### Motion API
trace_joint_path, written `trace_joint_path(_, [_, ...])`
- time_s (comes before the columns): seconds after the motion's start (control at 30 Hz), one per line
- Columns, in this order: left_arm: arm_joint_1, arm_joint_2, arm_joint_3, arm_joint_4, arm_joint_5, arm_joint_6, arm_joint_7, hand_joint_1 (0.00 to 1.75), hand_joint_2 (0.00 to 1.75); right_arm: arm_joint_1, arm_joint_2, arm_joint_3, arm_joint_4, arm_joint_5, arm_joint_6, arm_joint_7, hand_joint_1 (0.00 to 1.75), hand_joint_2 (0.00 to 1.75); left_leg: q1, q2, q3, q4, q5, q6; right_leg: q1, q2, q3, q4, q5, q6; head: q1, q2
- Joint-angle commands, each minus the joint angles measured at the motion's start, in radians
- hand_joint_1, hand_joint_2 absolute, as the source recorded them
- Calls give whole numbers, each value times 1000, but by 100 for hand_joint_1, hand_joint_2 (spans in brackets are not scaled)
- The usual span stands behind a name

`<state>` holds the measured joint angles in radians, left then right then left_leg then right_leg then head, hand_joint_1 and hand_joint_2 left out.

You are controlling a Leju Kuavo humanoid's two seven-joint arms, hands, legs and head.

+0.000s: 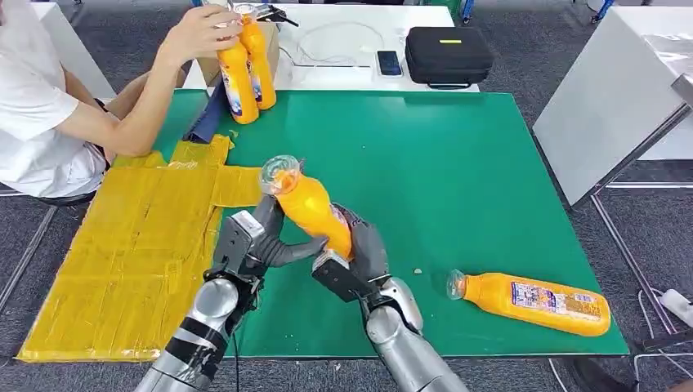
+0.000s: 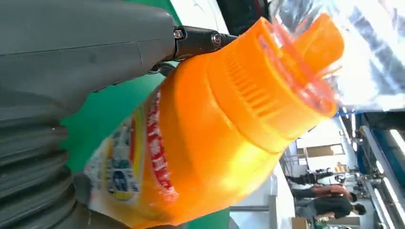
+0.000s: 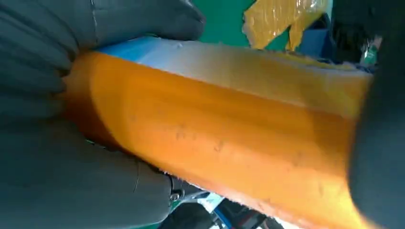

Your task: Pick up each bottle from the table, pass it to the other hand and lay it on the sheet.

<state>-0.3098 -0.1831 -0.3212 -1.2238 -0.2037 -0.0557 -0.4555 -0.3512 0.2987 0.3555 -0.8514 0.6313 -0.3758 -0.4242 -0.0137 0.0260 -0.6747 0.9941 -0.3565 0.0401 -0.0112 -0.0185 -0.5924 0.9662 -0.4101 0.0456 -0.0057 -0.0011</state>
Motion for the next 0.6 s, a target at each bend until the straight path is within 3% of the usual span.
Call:
trace_joint_path(0.03, [-49, 16, -21, 75, 4, -9, 3, 0, 175, -57, 6, 46, 134, 7, -3, -5, 175, 175, 1, -2, 3, 0, -1, -3, 0, 1, 3, 0, -1, -2, 0, 0])
trace_joint_path(0.37, [-60, 11, -11, 102, 48, -37, 7, 0, 175, -52, 21, 105, 146, 46, -23, -15, 175, 175, 1, -1, 3, 0, -1, -2, 0, 1, 3, 0, -1, -1, 0, 0])
trace_joint_path(0.4, [-62, 10, -7, 106, 53, -36, 6, 35, 175, -50, 24, 109, 149, 45, -24, -16, 175, 175, 2, -2, 6, 1, -3, -4, 1, 1, 6, 0, -2, -2, 0, 0])
trace_joint_path(0.43, [-62, 9, -4, 108, 56, -35, 4, 175, 175, -48, 25, 111, 150, 44, -25, -17, 175, 175, 1, -2, 5, 1, -2, -3, 1, 1, 4, 0, -2, -2, 0, 0])
trace_joint_path(0.6, [-61, 10, -2, 115, 63, -35, 1, 175, 175, -46, 21, 118, 143, 28, -30, -23, 175, 175, 2, -2, 5, 1, -3, -3, 1, 1, 5, 1, -2, -2, 0, 0])
